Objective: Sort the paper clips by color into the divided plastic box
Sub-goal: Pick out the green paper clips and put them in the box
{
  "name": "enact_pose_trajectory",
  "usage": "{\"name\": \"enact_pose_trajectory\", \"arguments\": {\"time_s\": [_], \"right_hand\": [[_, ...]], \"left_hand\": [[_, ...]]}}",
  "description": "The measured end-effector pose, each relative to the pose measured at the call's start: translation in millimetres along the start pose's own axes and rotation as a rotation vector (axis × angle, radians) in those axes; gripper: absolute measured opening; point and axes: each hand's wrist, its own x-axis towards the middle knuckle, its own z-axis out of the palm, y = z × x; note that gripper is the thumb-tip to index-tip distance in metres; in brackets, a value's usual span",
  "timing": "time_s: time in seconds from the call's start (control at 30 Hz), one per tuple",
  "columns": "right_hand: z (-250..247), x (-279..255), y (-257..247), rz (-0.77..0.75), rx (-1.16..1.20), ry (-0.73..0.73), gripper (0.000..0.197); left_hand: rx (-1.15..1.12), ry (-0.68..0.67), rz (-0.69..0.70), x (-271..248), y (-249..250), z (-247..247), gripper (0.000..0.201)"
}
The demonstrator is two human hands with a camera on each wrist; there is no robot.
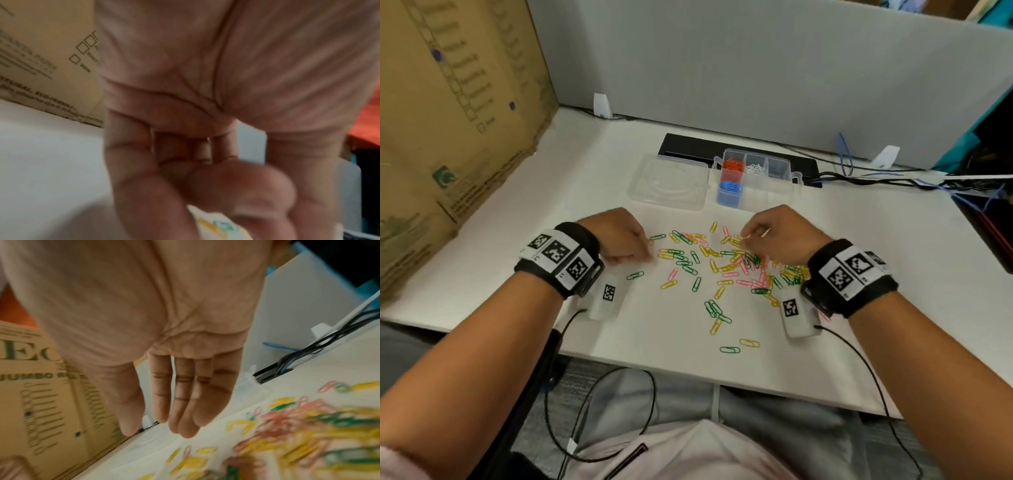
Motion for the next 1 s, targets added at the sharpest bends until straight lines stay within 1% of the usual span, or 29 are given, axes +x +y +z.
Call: {"name": "enact_pose_trajectory", "arguments": {"time_s": [0.07, 0.13, 0.23, 0.33, 0.47, 0.53, 0.57, 0.67, 0.73, 0.8, 0.9, 1.0], "right_hand": [[14, 5, -16, -0.039, -0.015, -0.051, 0.014], [28, 10, -30, -0.067, -0.056, -0.081, 0.017], [46, 18, -46, -0.091, -0.178, -0.101, 0.028], [60, 25, -56, -0.080, -0.283, -0.149, 0.038], [71, 34, -65, -0.087, -0.396, -0.200, 0.054], [72, 38, -69, -0.099, -0.404, -0.203, 0.052], [73, 40, -70, -0.101, -0.400, -0.196, 0.047], [77, 44, -70, -0.103, -0.400, -0.138, 0.023], [81, 45, -69, -0.072, -0.403, -0.116, 0.013], [82, 45, -67, -0.043, -0.382, -0.103, 0.012], [79, 41, -65, -0.044, -0.342, -0.111, 0.012], [75, 37, -61, -0.018, -0.233, -0.119, 0.007]], "left_hand": [[0.095, -0.044, -0.022, -1, -1, 4, 0.030], [0.127, -0.060, -0.030, -3, -3, 5, 0.036], [0.204, -0.051, -0.027, -8, -6, 8, 0.032], [0.246, -0.020, -0.002, -11, -6, 12, 0.024], [0.309, -0.006, 0.033, -12, -5, 17, 0.018], [0.335, -0.010, 0.040, -13, -5, 17, 0.016], [0.342, -0.012, 0.042, -14, -5, 17, 0.016], [0.310, 0.030, 0.055, -12, -4, 14, 0.016], [0.196, 0.081, 0.097, -10, -4, 13, 0.011], [-0.084, 0.103, 0.136, -8, -3, 14, 0.008], [-0.543, 0.103, 0.134, -6, -4, 18, 0.011], [-0.807, 0.103, 0.099, -1, -3, 20, 0.016]]}}
